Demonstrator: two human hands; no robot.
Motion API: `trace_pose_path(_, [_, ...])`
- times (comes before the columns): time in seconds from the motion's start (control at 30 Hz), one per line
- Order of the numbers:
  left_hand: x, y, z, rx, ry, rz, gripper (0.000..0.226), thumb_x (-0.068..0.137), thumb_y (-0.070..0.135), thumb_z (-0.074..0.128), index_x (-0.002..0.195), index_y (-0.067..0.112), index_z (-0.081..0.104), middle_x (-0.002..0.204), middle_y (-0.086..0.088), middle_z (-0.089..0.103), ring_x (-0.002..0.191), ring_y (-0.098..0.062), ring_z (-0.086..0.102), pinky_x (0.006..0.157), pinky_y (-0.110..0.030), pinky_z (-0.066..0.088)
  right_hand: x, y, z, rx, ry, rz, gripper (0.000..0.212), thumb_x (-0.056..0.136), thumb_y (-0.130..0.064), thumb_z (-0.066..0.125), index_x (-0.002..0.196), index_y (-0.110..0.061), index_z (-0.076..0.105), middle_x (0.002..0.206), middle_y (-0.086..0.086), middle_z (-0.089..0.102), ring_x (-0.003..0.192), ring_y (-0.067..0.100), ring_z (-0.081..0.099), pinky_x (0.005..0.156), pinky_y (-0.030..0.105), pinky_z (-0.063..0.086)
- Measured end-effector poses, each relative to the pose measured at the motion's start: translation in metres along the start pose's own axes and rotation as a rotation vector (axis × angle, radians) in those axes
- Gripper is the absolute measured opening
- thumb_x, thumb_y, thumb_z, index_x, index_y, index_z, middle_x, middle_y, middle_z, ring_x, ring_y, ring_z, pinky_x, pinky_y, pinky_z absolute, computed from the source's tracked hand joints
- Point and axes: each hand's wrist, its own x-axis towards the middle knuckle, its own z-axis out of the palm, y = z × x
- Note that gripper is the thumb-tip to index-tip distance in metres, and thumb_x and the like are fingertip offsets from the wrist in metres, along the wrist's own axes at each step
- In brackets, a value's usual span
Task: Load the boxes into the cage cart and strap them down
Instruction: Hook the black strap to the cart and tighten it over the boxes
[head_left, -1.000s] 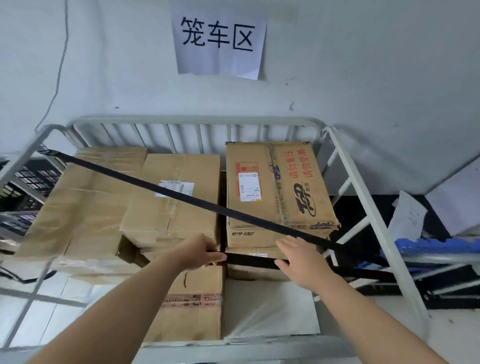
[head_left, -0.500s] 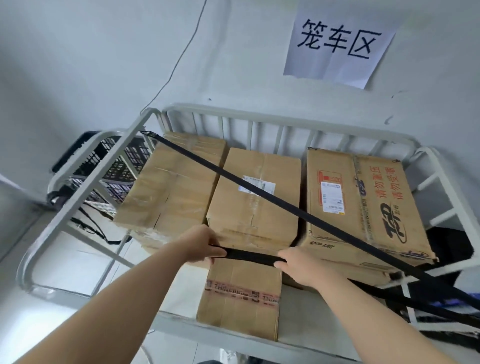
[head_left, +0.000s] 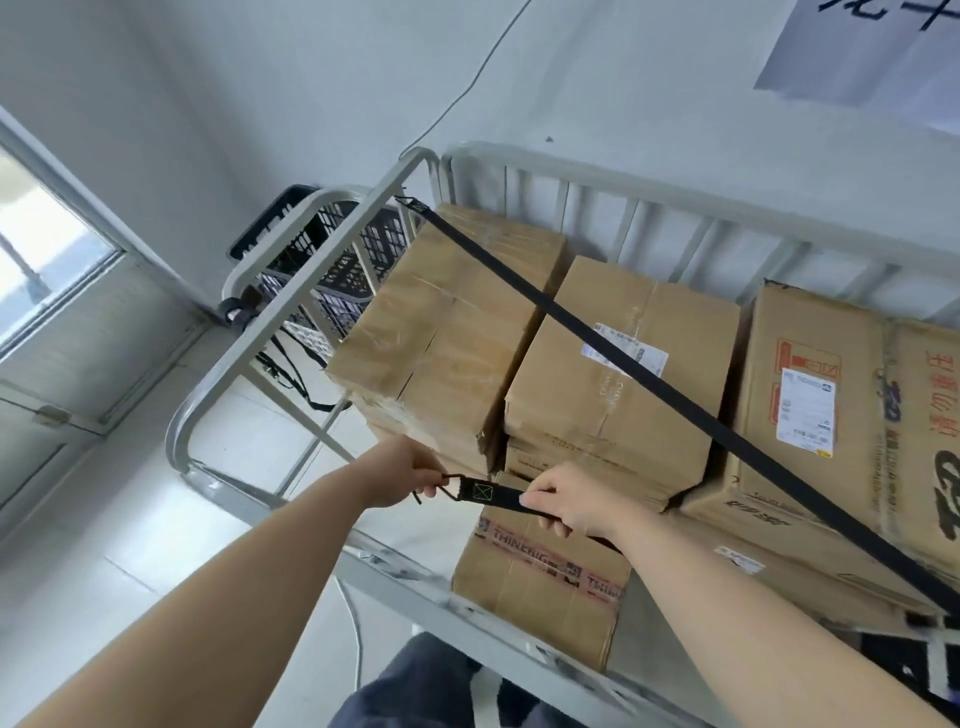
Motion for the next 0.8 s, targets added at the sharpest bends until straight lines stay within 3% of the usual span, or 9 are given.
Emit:
trace_pose_path(0.13, [-0.001, -0.023, -0.022, -0.060, 0.055, -0.029, 0.012, 0.090, 0.020, 0.063, 0.081, 0.022, 0.071, 0.071, 0.011, 0.069, 0.072, -0.008, 0.064, 0.075, -0.026, 0.051, 0.028, -0.042, 0.015, 0.119, 0.002, -0.021, 0.019, 0.093, -0.024, 0.059, 0.087, -0.008, 0.069, 0.065, 0.001, 0.062, 0.046, 0.010, 0.048, 0.047, 0.017, 0.041])
trace_pose_path(0.3, [0.008, -0.047, -0.059, 0.000, 0.035, 0.005, 0.010, 0.089, 0.024, 0.065, 0.081, 0.023, 0.071, 0.075, 0.009, 0.072, 0.079, -0.012, 0.068, 0.077, -0.028, 0.053, 0.069, -0.082, 0.035, 0.125, 0.027, -0.027, 0.023, 0.092, -0.023, 0.062, 0.070, -0.015, 0.064, 0.061, 0.002, 0.061, 0.049, 0.013, 0.049, 0.054, 0.025, 0.042])
trace_pose_path(0.47, [0.018, -0.073, -0.078, 0.030, -0.033, 0.018, 0.012, 0.089, 0.025, 0.065, 0.089, 0.018, 0.074, 0.077, 0.008, 0.073, 0.075, -0.007, 0.066, 0.076, -0.025, 0.052, 0.107, -0.102, 0.063, 0.206, 0.021, 0.015, 0.014, 0.090, -0.017, 0.064, 0.077, -0.020, 0.066, 0.058, 0.001, 0.059, 0.042, 0.009, 0.047, 0.045, 0.021, 0.038])
trace_pose_path(0.6, [0.021, -0.101, -0.077, 0.079, -0.072, -0.009, 0.014, 0.089, 0.024, 0.063, 0.090, 0.018, 0.075, 0.080, 0.009, 0.073, 0.074, -0.003, 0.062, 0.066, -0.015, 0.045, 0.128, -0.109, 0.088, 0.186, -0.001, 0.057, 0.012, 0.090, -0.017, 0.063, 0.094, -0.010, 0.072, 0.056, 0.002, 0.056, 0.043, 0.009, 0.045, 0.045, 0.020, 0.037])
trace_pose_path(0.73, [0.016, -0.137, -0.084, 0.185, -0.080, -0.055, 0.021, 0.091, 0.023, 0.058, 0.101, 0.012, 0.073, 0.095, 0.003, 0.068, 0.091, -0.015, 0.060, 0.089, -0.029, 0.047, 0.142, -0.115, 0.114, 0.124, -0.031, 0.092, 0.019, 0.088, -0.015, 0.059, 0.092, -0.005, 0.074, 0.055, 0.003, 0.054, 0.043, 0.010, 0.043, 0.043, 0.017, 0.035])
trace_pose_path(0.8, [0.011, -0.156, -0.090, 0.257, -0.073, -0.098, 0.023, 0.094, 0.025, 0.054, 0.106, 0.015, 0.071, 0.102, 0.002, 0.067, 0.101, -0.018, 0.061, 0.094, -0.033, 0.048, 0.149, -0.122, 0.129, 0.120, -0.056, 0.099, 0.021, 0.086, -0.013, 0.056, 0.091, -0.001, 0.073, 0.053, 0.003, 0.052, 0.040, 0.009, 0.041, 0.041, 0.016, 0.032])
